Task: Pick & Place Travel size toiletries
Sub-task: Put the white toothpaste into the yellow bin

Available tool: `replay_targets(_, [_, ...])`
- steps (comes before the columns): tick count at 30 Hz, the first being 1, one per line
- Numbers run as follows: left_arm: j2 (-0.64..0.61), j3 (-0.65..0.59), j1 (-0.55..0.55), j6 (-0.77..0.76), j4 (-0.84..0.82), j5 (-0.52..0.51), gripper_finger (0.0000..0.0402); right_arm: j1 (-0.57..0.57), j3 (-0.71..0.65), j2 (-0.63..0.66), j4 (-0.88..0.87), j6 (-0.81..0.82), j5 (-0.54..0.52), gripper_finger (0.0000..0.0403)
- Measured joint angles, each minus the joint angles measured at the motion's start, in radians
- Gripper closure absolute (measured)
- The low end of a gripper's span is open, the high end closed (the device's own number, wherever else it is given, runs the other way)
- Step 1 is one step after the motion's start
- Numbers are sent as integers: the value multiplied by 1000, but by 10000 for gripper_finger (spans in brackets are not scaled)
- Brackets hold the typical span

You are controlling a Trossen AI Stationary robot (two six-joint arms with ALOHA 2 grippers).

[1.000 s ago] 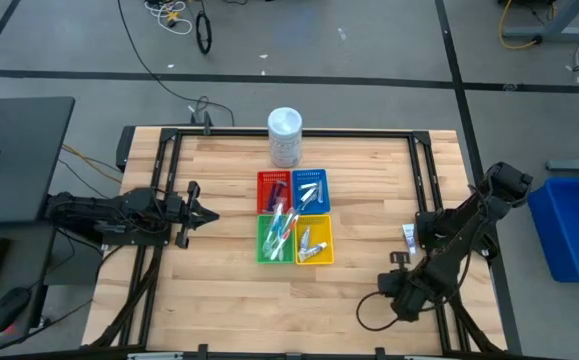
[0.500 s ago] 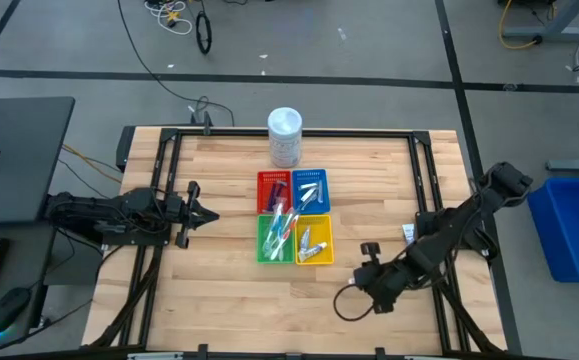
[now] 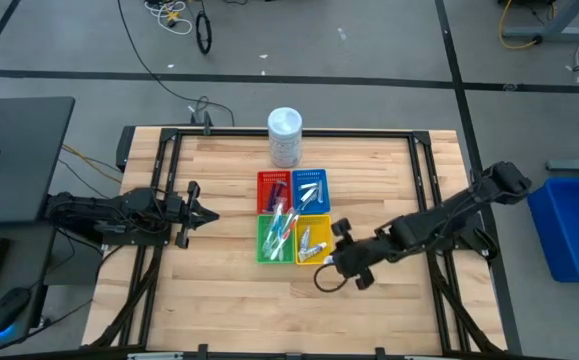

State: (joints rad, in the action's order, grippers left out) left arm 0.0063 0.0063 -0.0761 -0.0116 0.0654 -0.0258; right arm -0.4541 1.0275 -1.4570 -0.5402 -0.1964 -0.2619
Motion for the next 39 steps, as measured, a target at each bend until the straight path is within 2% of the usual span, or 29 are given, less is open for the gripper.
replay_targets(5, [0,0,0,0,0,0,374,49,0,0,68,-286,1,323])
replay_targets(10, [0,0,0,0,0,0,374,79,0,-3,129,-423,1,323])
replay_targets(22, [0,0,0,0,0,0,374,149,-8,-9,189,-455,2,323])
replay_targets(29, [0,0,0,0,0,0,374,167,-54,-23,234,-583,3,322])
replay_targets(39, [0,0,0,0,-1,0,374,187,-58,-81,212,-590,2,323])
